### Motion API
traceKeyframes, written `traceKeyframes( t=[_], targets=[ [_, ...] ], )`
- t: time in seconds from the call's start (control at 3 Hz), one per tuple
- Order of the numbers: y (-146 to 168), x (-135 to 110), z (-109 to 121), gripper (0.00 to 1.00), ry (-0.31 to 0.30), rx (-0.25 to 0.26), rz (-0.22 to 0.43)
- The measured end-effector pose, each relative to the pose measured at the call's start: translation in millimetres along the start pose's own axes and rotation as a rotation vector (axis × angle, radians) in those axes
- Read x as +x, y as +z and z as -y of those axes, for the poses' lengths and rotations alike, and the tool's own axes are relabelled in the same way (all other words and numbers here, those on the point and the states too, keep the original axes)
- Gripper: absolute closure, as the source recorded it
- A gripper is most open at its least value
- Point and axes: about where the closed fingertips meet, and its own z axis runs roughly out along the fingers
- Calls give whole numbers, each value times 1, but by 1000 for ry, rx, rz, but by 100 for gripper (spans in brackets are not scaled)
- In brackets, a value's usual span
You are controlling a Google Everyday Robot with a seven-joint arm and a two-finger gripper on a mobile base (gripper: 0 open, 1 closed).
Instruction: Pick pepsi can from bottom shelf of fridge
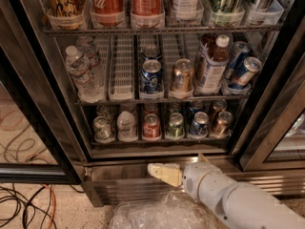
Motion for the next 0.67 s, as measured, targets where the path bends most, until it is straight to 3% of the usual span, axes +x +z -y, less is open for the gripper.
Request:
traceKeyframes(
  t=[0.33, 0.67],
  targets=[
    [11, 39, -5, 0, -71, 39, 17],
    [23, 59, -1, 0, -124, 73, 78]
  ],
)
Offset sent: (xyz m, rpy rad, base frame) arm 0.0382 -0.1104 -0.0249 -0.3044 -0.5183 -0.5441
